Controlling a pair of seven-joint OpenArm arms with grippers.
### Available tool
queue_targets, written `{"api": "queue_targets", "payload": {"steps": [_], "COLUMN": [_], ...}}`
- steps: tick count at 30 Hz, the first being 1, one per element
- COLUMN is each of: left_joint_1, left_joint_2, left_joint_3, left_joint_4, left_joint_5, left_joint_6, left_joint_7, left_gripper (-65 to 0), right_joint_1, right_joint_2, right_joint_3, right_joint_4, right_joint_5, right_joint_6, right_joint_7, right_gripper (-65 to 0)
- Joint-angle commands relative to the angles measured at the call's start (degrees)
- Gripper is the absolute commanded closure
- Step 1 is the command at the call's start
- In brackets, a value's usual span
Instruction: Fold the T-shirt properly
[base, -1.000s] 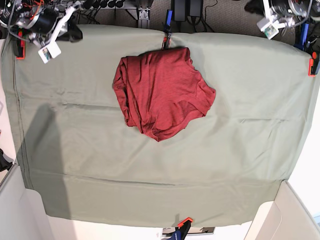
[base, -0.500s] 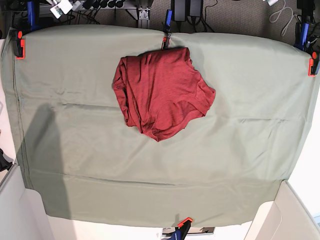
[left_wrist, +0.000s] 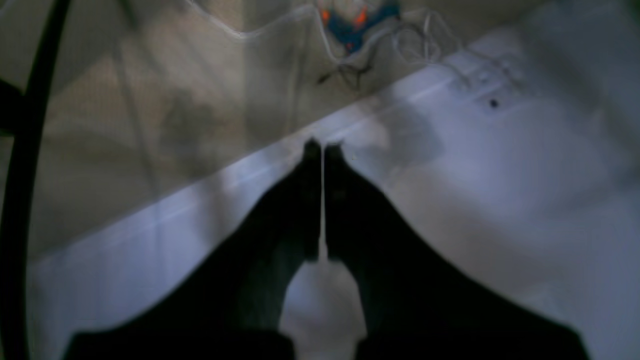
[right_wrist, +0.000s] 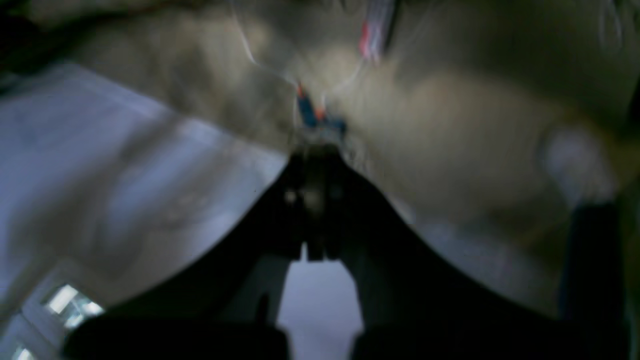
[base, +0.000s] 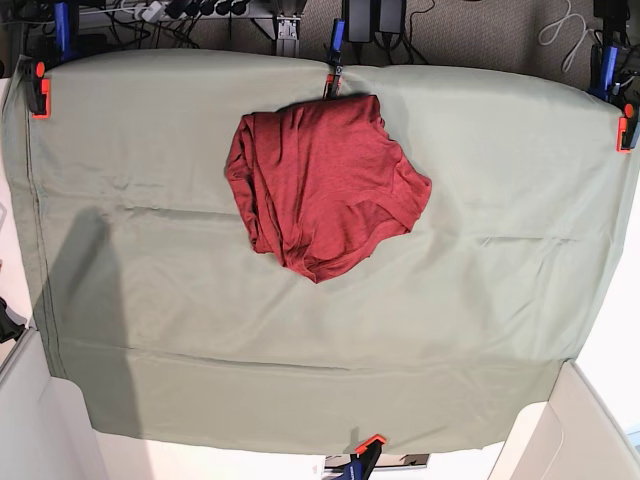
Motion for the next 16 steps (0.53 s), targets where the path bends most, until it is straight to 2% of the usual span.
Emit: {"api": "queue_targets", "payload": {"steps": [1, 5, 10, 12, 16], "left_joint_1": [-1.14, -9.27, -17.49, -19.41, -21.24], "left_joint_2": [0.2, 5.75, 12.57, 14.4, 16.06], "left_joint_3": [1.44, 6.71, 9.51, 9.49, 9.49], "left_joint_4": [-2.8, -17.0, -31.98, -34.82, -35.43], "left_joint_5": [1.27, 3.63, 7.61, 9.35, 9.31], "left_joint_6": [0.96, 1.07, 1.07, 1.07, 1.07], "left_joint_7": [0.57, -0.09, -3.02, -4.37, -4.59], "left_gripper": [-1.3, -1.3, -1.3, -1.3, -1.3], "right_joint_1": [0.9, 7.19, 15.08, 17.31, 19.91], "right_joint_2": [0.46, 0.46, 0.44, 0.42, -0.07], "right_joint_3": [0.26, 0.26, -1.09, -2.69, -5.99], "right_joint_4": [-2.23, -15.08, -28.5, -31.8, -34.29], "right_joint_5": [-0.39, -2.82, -2.93, -2.91, -2.99], "right_joint_6": [-0.52, -0.52, -0.5, -0.55, -2.84], "right_joint_7": [-0.94, -1.29, -1.29, -1.27, -1.2], "right_gripper": [0.0, 0.0, 0.0, 0.0, 0.0]}}
